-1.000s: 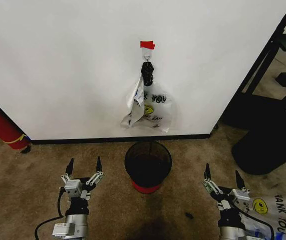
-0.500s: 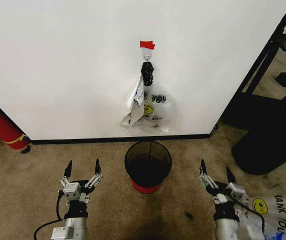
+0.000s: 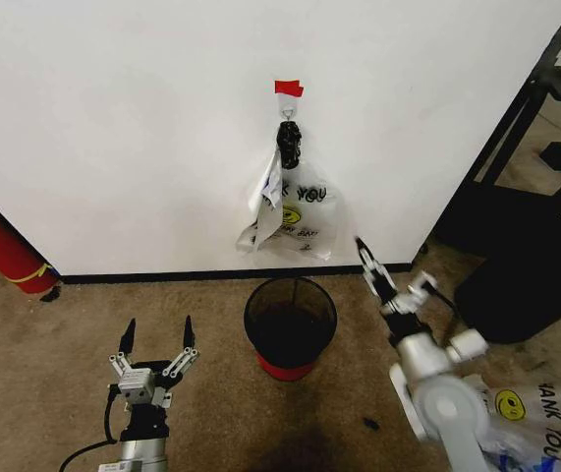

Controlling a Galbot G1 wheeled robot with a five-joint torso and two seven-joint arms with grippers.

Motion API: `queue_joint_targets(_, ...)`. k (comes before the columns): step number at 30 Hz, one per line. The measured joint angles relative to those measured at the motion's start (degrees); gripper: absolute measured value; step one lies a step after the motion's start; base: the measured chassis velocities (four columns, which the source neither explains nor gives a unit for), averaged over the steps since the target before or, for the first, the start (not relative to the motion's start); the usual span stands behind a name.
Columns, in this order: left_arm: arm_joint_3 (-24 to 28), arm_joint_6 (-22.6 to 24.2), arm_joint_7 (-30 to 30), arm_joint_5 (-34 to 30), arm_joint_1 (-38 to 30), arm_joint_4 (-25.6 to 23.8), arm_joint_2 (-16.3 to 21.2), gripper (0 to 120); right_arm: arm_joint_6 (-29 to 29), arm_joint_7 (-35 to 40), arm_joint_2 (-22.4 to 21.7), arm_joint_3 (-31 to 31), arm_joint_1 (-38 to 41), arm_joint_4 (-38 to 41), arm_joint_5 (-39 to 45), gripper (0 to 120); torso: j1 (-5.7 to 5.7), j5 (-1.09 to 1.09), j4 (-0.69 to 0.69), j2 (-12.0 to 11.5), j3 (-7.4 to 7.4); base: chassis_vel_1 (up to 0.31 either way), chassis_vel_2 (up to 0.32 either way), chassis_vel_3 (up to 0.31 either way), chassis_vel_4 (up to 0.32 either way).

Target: Pick up the garbage bag from the wall and place it over the trash bin.

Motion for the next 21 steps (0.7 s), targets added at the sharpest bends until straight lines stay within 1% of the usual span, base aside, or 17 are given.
queue_joint_targets(2, -0.3, 0.1, -0.1, 0.0, 0.0, 0.0, 0.0, 100, -0.1, -0.2, 1.3, -0.6, 3.9, -3.0, 0.8, 100, 0.0, -0.01, 0.0, 0.0, 0.0, 0.0, 0.0, 0.0, 0.0)
queue_joint_targets(6, -0.6, 0.1, -0.5, 0.1, -0.4, 1.2, -0.1, 100, -0.1, -0.8, 2.1, -1.6, 9.6, -8.8, 2.7, 100, 0.0, -0.01, -0.01, 0.0, 0.0, 0.0, 0.0, 0.0, 0.0)
queue_joint_targets(8, -0.6, 0.1, -0.6, 0.1, -0.5, 1.5, -0.2, 100, -0.1, -0.8, 2.2, -1.7, 10.6, -10.1, 3.2, 100, 0.0, -0.01, -0.01, 0.0, 0.0, 0.0, 0.0, 0.0, 0.0)
queue_joint_targets(13, -1.1, 0.3, -1.2, -0.3, -1.5, 2.4, -0.2, 100, 0.0, -1.0, 3.6, -2.2, 16.1, -17.2, 3.5, 98, 0.0, -0.01, -0.02, 0.0, 0.0, 0.0, 0.0, 0.0, 0.0)
queue_joint_targets(16, -1.4, 0.3, -1.2, -0.4, -1.8, 2.5, -0.2, 100, -0.1, -1.0, 4.6, -2.3, 17.8, -19.1, 3.1, 98, 0.0, -0.01, -0.02, 0.0, 0.0, 0.0, 0.0, 0.0, 0.0)
queue_joint_targets(17, -1.6, 0.4, -1.3, -0.5, -1.9, 2.6, -0.2, 100, -0.2, -1.1, 5.2, -2.6, 18.6, -20.0, 2.7, 97, 0.0, -0.01, -0.02, 0.0, 0.0, 0.0, 0.0, 0.0, 0.0)
queue_joint_targets(20, -1.9, 0.8, -1.3, -0.7, -2.1, 2.5, -0.4, 100, -0.2, -1.5, 5.9, -3.1, 20.9, -22.0, 1.7, 86, 0.0, -0.01, 0.0, 0.0, 0.0, 0.0, 0.0, 0.0, 0.0)
queue_joint_targets(21, -1.9, 0.8, -1.3, -0.7, -2.1, 2.5, -0.4, 100, -0.2, -1.5, 5.9, -3.1, 20.9, -22.0, 1.7, 86, 0.0, -0.01, 0.0, 0.0, 0.0, 0.0, 0.0, 0.0, 0.0)
